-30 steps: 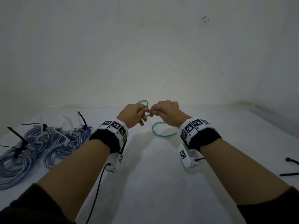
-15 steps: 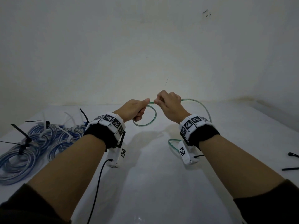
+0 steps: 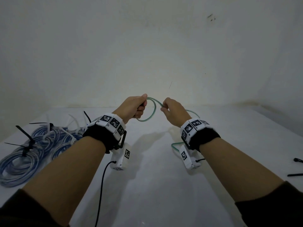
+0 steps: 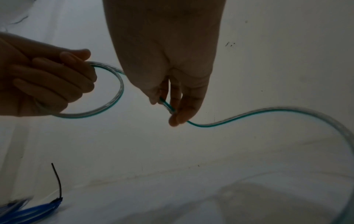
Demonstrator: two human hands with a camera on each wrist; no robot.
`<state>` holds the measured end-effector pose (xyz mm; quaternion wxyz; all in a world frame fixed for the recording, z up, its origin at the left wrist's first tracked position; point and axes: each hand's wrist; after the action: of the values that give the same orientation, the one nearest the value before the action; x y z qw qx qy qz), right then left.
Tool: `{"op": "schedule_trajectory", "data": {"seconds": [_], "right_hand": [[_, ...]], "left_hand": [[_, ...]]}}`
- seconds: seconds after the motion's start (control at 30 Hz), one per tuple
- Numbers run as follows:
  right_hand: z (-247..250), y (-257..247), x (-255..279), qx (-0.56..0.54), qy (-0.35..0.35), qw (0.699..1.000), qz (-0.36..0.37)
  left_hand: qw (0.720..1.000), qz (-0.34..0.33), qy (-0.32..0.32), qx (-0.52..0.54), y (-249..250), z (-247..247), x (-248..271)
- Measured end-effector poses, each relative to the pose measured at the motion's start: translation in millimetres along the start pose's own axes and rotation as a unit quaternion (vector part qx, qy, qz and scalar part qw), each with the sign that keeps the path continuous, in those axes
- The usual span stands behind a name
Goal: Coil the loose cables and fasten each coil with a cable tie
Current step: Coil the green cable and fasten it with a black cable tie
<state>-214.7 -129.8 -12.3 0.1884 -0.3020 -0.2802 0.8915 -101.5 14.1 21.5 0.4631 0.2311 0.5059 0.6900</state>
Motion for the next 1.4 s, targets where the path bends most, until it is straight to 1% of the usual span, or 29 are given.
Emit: {"op": "schedule_trajectory", "data": {"seconds": [0.07,0.13,0.2,0.27,0.33,0.43,0.5,0.63,0.7,0.77,0.83,0.9,1.0,1.03,1.1,1.2,1.3,1.33,1.4], "right_hand": [[-2,-4,-1,-0.03,0.006,0.999,-0.019],[-3,-6,-1,-0.044,0.022,0.999,-0.018],[-3,-5,-2,-0.04,0.032,0.999,-0.014],[-3,-1,-4,-0.011,0.039,0.999,-0.011],[-2,2,-8,-0.003,0.058,0.998,-0.027],[-3,4,-13,-0.046,0.074,0.995,-0.051],[-7,2,-14,-0.098,0.059,0.992,-0.045],[-15,-2,-10,-0.201,0.003,0.978,-0.051],[-17,-3,-7,-0.197,-0.029,0.979,-0.04],[-18,-1,-5,-0.187,-0.041,0.981,-0.03],[-17,4,-3,-0.177,-0.027,0.984,-0.021],[-15,11,-3,-0.17,0.011,0.985,-0.017],[-11,21,-3,-0.177,0.064,0.981,-0.046],[-9,24,-3,-0.183,0.076,0.979,-0.044],[-7,26,-4,-0.168,0.103,0.98,-0.018],[-7,31,-11,-0.146,0.124,0.981,0.016],[-9,31,-13,-0.113,0.105,0.988,0.003],[-9,32,-12,-0.108,0.105,0.989,-0.005],[-8,32,-8,-0.134,0.127,0.982,-0.044]], "left_hand": [[1.0,0.009,0.005,0.022,0,3,-1],[0.999,0.016,0.009,0.046,-2,7,-2],[0.999,0.015,0.024,0.046,-4,10,-2],[0.998,0.011,0.039,0.041,-5,12,-1],[0.998,0.002,0.045,0.048,-5,13,-1],[0.997,-0.022,0.048,0.063,-5,12,-1],[0.994,-0.04,0.055,0.086,-4,11,-2],[0.98,-0.051,0.081,0.176,-2,9,-6],[0.977,-0.065,0.096,0.178,-2,9,-8],[0.977,-0.075,0.114,0.162,-2,9,-9],[0.978,-0.073,0.133,0.144,-3,9,-9],[0.978,-0.063,0.152,0.133,-4,9,-8],[0.977,-0.04,0.164,0.134,-4,8,-7],[0.977,-0.029,0.16,0.134,-5,7,-7],[0.982,-0.003,0.135,0.129,-5,6,-7],[0.99,0.02,0.067,0.12,-7,3,-6],[0.987,0.013,0.01,0.159,-7,1,-4],[0.984,0.006,0.003,0.178,-6,1,-3],[0.976,-0.004,0.011,0.219,-3,2,-4]]}}
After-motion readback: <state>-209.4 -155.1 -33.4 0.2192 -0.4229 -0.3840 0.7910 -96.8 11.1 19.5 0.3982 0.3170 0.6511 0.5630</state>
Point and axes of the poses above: each hand's wrist, its own x-axis away from the middle knuckle, its own z-axis out of the back of the hand, y = z × x, and after that the axes turned 14 degrees about -x, right-handed
